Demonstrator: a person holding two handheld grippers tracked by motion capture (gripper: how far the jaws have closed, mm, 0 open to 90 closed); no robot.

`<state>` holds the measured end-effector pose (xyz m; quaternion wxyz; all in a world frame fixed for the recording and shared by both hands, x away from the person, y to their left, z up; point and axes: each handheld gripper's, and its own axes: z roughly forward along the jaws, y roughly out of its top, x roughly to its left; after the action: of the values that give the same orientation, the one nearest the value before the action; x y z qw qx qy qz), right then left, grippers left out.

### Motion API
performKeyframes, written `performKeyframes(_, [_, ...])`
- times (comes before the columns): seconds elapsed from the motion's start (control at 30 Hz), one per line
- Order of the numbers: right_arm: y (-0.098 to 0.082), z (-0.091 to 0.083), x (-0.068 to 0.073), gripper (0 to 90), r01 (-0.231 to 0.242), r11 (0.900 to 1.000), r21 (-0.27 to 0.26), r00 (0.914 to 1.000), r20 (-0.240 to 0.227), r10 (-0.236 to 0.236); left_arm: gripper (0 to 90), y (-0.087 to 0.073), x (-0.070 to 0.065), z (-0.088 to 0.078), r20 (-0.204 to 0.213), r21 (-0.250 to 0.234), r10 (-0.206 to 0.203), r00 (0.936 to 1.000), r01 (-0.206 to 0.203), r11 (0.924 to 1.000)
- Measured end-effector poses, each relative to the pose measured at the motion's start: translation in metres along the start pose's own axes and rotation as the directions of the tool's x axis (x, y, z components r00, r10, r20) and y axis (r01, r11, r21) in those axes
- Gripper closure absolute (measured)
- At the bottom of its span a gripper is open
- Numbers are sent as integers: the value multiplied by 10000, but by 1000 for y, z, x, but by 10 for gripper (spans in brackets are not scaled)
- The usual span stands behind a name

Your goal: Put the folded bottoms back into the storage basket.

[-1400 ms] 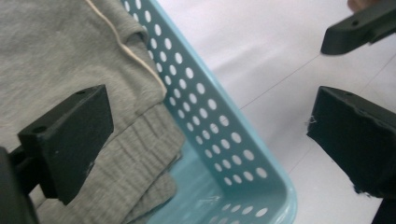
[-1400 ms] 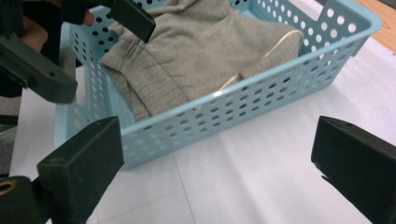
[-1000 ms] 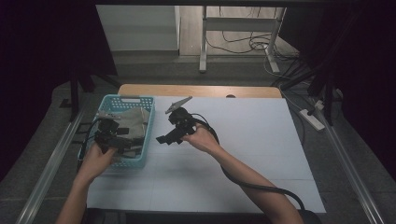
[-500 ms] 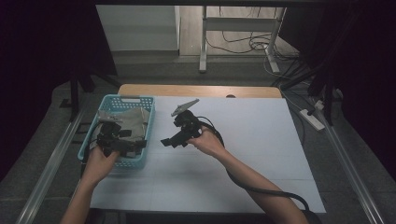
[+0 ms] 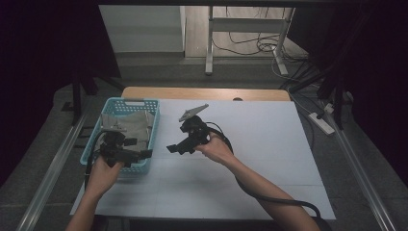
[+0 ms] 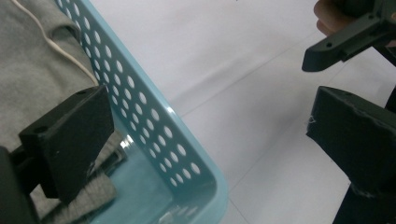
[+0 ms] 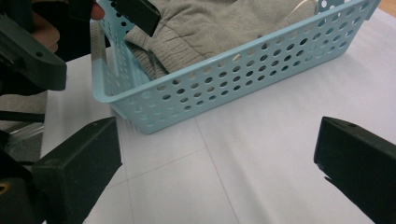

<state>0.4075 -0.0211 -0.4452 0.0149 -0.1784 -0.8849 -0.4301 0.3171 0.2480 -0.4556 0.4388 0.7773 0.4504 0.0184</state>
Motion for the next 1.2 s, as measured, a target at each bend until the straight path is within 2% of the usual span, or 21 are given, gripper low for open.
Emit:
performKeyframes(0.13, [-2, -1, 2, 11, 26, 10000, 66, 10000, 0, -26, 15, -2, -2, 0, -57, 54, 31, 10000, -31, 10000])
performKeyframes(0.27, [-3, -2, 4, 11, 133, 9998, 164, 9997, 199, -136, 12, -2, -4, 2, -115, -86, 129, 9999, -130, 9999])
performKeyframes(0.37, [-5, -4, 7, 11, 232, 9993, 282, 9992, 329, -241, 7, -1, -7, 3, -330, -62, 225, 9992, -227, 9997])
performKeyframes(0.5, [-7, -8, 8, 11, 200, 9994, 299, 9996, 201, -206, 5, 0, -9, 4, -253, -143, 197, 9995, -201, 9997])
performKeyframes(0.6, [-8, -12, 8, 11, 249, 9992, 304, 9996, 136, -253, 5, 2, -12, 5, -394, -97, 310, 9987, -314, 9995])
performKeyframes(0.97, [-18, -30, 5, 11, 195, 9997, 158, 9995, 250, -199, 1, 3, -22, 8, -378, -114, 526, 9979, -530, 9985])
performKeyframes(1.2, [-22, -38, 6, 11, 210, 9998, 75, 9994, 276, -211, 0, -3, -24, 5, -137, -153, 702, 9974, -704, 9974])
